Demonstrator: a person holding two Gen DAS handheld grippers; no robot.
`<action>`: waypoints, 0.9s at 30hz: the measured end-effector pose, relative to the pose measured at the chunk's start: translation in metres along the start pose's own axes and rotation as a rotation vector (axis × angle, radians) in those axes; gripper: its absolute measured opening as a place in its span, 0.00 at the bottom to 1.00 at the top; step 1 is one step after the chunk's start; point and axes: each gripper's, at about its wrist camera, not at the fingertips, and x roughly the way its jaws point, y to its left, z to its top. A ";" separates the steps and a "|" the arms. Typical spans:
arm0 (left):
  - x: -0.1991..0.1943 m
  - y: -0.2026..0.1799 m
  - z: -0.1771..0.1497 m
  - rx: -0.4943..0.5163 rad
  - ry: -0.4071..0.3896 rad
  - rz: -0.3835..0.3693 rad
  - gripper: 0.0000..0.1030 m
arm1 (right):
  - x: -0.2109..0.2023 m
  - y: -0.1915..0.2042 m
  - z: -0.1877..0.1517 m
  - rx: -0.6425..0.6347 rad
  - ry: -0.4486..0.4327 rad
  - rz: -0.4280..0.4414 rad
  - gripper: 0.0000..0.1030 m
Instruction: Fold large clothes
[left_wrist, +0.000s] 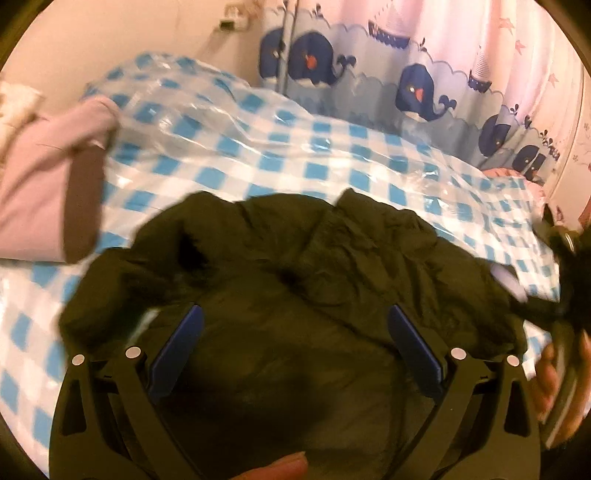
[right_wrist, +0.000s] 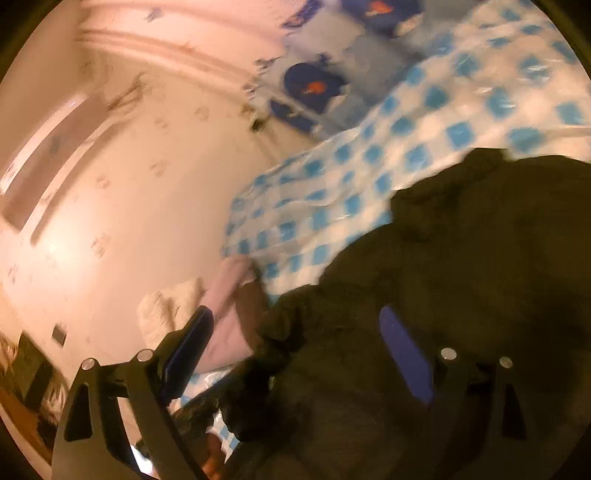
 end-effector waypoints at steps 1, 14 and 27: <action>0.008 -0.002 0.004 -0.008 0.009 -0.001 0.93 | -0.010 -0.012 0.002 0.030 0.005 -0.012 0.86; 0.202 -0.032 0.021 0.129 0.338 0.262 0.94 | -0.073 -0.125 0.008 0.190 -0.128 -0.116 0.85; 0.000 0.031 0.011 0.094 0.045 0.114 0.94 | -0.079 -0.021 -0.024 -0.077 -0.008 -0.188 0.82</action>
